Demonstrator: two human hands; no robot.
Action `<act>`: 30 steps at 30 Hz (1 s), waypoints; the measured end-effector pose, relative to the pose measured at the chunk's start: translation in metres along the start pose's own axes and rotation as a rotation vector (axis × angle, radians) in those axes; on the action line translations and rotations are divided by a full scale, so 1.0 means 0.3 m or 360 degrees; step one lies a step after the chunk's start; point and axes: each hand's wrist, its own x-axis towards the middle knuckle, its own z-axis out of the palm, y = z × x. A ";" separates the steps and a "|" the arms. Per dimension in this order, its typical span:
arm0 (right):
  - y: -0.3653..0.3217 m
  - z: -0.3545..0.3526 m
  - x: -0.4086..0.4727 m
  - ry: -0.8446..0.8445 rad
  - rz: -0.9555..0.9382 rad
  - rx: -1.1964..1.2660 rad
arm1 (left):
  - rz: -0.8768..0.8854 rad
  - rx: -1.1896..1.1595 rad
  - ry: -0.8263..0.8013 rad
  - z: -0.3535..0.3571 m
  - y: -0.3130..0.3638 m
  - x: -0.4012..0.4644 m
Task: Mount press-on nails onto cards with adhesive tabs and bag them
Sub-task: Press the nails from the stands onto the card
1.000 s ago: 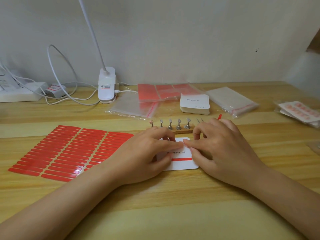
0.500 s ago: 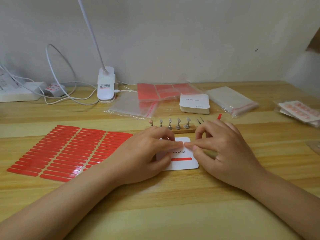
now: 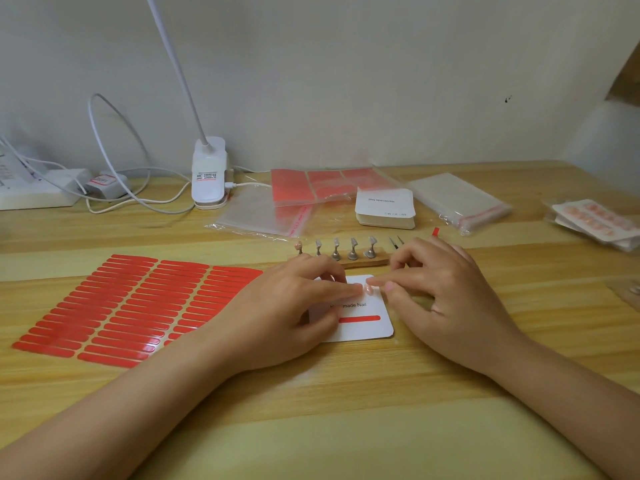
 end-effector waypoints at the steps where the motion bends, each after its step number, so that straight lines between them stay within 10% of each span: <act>1: 0.000 0.001 0.000 -0.0007 -0.0003 -0.0012 | 0.0002 -0.0001 0.0003 0.000 0.000 0.000; 22: 0.005 0.002 0.003 0.0048 0.0004 0.0070 | -0.0149 -0.0335 0.0467 -0.028 -0.019 0.000; 30: 0.003 0.000 -0.002 0.0016 0.0138 -0.0124 | -0.0553 0.0313 0.0058 -0.061 -0.002 -0.018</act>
